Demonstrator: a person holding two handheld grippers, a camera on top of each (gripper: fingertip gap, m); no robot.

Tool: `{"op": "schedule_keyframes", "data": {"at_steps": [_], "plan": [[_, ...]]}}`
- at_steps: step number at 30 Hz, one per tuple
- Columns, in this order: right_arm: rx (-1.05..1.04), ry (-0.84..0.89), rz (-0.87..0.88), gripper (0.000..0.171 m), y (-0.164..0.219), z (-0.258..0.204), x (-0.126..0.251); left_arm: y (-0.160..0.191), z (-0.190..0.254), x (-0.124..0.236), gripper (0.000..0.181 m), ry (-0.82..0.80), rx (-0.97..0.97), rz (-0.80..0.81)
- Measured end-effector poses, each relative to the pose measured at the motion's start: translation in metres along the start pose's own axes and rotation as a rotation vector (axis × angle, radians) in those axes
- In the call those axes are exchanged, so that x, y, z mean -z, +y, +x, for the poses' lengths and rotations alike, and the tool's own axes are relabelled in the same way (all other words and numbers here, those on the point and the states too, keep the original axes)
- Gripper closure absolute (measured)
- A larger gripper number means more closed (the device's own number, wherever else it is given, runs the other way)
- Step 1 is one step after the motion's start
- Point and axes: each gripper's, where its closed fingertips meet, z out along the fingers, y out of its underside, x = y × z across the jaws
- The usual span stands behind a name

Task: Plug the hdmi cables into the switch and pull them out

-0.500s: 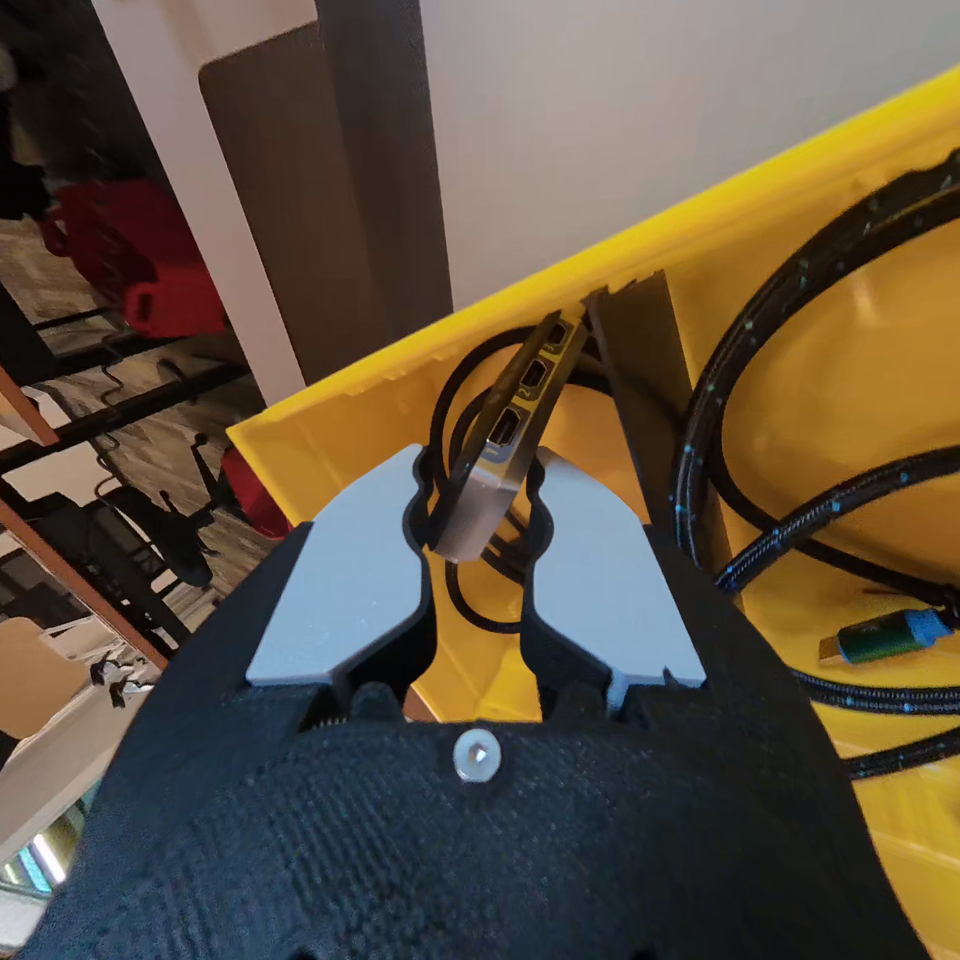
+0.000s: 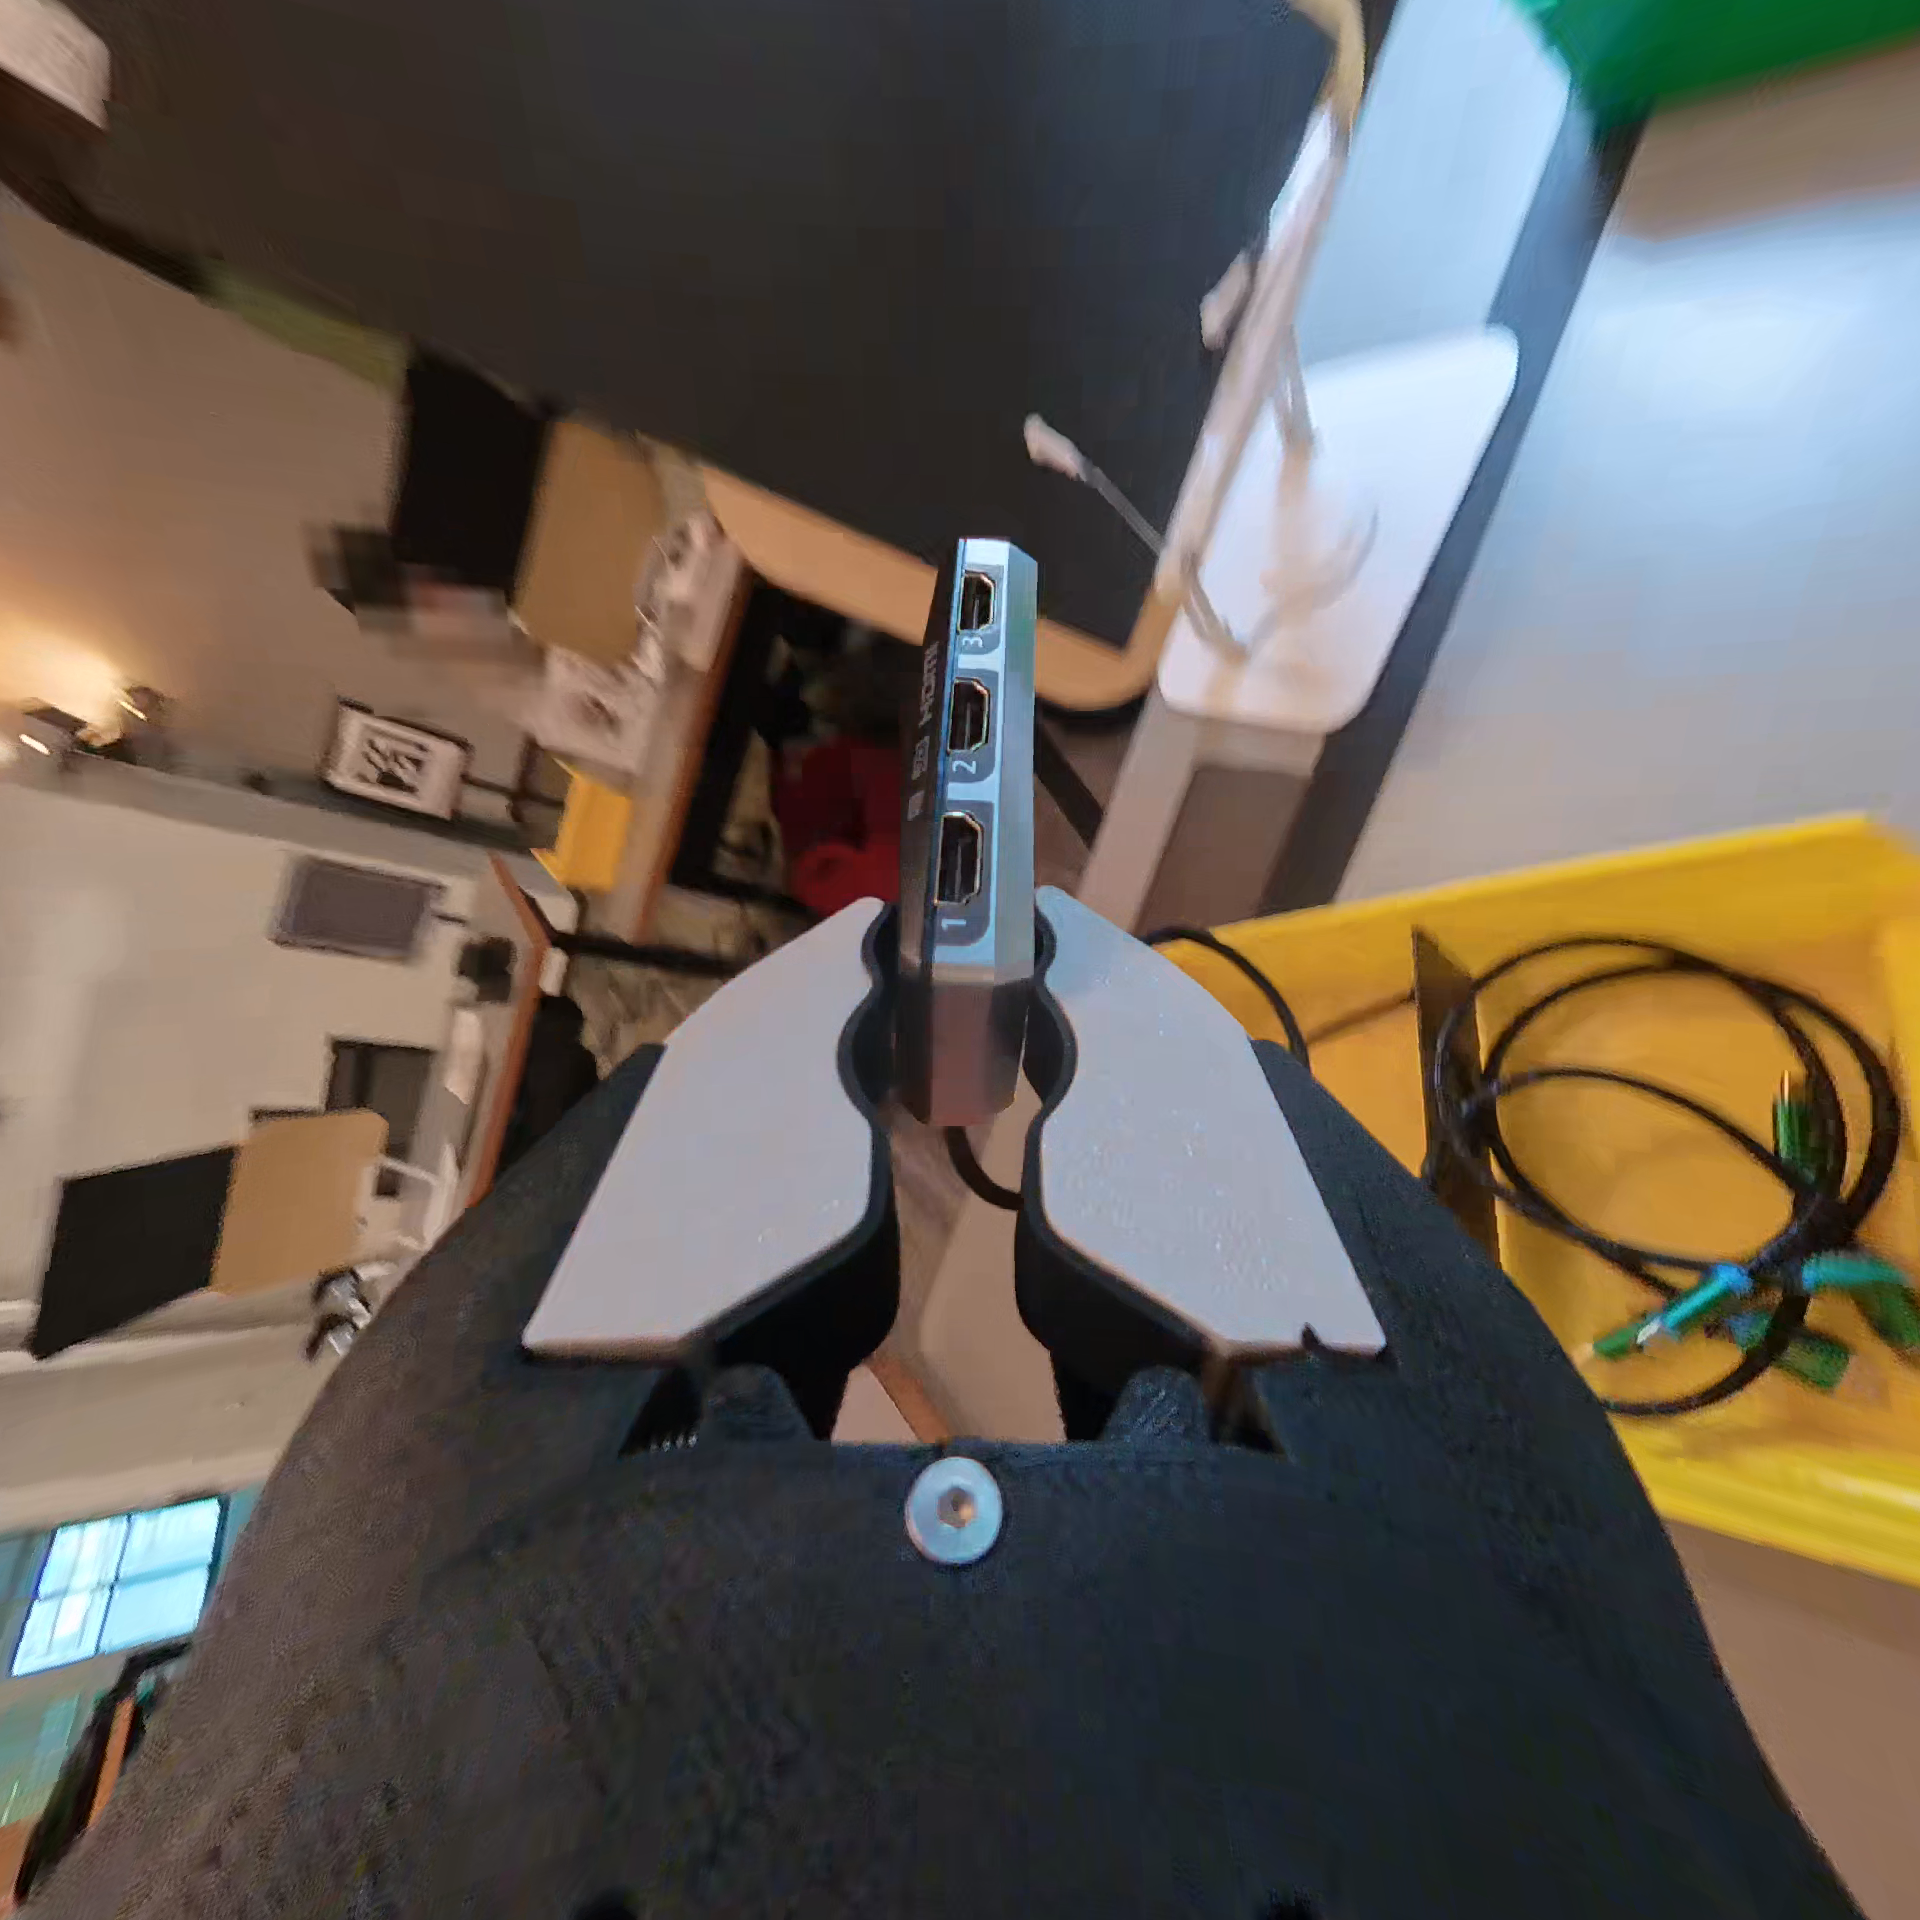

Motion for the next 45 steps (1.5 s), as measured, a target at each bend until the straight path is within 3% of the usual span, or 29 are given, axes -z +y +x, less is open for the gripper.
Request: {"op": "schedule_keyframes", "data": {"at_steps": [6, 11, 16, 19, 22, 26, 30, 33, 34, 37, 39, 41, 45], "plan": [[0.039, 0.077, 0.082, 0.133, -0.060, 0.012, -0.010, -0.134, -0.011, 0.091, 0.159, -0.087, -0.021, 0.364], [0.101, 0.188, 0.110, 0.106, -0.107, 0.031, -0.015, -0.215, 0.040, 0.135, 0.159, -0.017, 0.005, 0.704], [0.091, 0.222, 0.216, 0.103, -0.150, 0.035, 0.033, -0.235, 0.128, 0.139, 0.160, 0.130, 0.118, 1.025], [0.110, 0.108, 0.210, 0.107, -0.160, 0.017, 0.051, -0.230, 0.182, 0.120, 0.160, 0.295, 0.257, 1.194], [0.189, -0.020, 0.179, 0.106, -0.160, -0.005, 0.043, -0.230, 0.226, 0.093, 0.160, 0.497, 0.404, 1.323], [0.391, -0.064, 0.106, 0.104, -0.149, -0.026, 0.002, -0.243, 0.258, 0.067, 0.160, 0.688, 0.514, 1.432], [0.460, -0.080, 0.126, 0.124, -0.157, -0.031, -0.030, -0.250, 0.259, 0.061, 0.160, 0.760, 0.557, 1.481], [0.473, -0.133, 0.122, 0.147, -0.157, -0.033, -0.038, -0.242, 0.254, 0.061, 0.160, 0.715, 0.548, 1.467], [0.474, -0.139, 0.079, 0.148, -0.153, -0.031, -0.040, -0.237, 0.255, 0.057, 0.160, 0.700, 0.529, 1.431], [0.508, -0.101, -0.071, 0.148, -0.137, -0.018, -0.041, -0.219, 0.261, 0.037, 0.157, 0.649, 0.450, 1.219], [0.513, -0.045, -0.181, 0.148, -0.126, -0.004, -0.035, -0.206, 0.268, 0.023, 0.145, 0.637, 0.383, 1.009], [0.542, 0.045, -0.324, 0.148, -0.110, 0.013, -0.028, -0.196, 0.266, 0.012, 0.139, 0.477, 0.255, 0.817], [0.639, 0.154, -0.555, 0.149, -0.080, 0.022, -0.035, -0.196, 0.279, -0.001, 0.130, 0.253, 0.002, 0.590]]}}
